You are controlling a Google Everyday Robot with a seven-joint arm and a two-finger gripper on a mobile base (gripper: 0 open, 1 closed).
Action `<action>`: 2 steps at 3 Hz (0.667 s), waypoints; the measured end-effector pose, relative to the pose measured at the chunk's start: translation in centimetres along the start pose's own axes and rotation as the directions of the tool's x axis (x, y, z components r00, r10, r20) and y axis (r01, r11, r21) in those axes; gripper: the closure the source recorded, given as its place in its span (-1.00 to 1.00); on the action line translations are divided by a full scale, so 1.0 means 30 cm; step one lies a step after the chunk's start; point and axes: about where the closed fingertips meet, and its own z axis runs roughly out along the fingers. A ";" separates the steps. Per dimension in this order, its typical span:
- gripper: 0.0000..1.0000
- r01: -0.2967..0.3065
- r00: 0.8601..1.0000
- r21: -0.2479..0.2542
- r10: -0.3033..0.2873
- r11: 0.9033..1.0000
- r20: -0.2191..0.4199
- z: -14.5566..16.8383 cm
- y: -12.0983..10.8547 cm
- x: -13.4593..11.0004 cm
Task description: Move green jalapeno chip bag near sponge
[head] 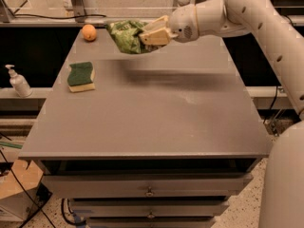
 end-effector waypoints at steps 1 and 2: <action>0.66 -0.039 0.999 -0.108 0.042 0.993 0.030 0.103 0.107 -0.002; 0.17 -0.098 0.994 -0.176 0.106 0.980 0.035 0.174 0.189 0.023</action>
Offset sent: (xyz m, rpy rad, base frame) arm -0.0674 0.0733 -0.0479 0.0753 0.2392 0.1756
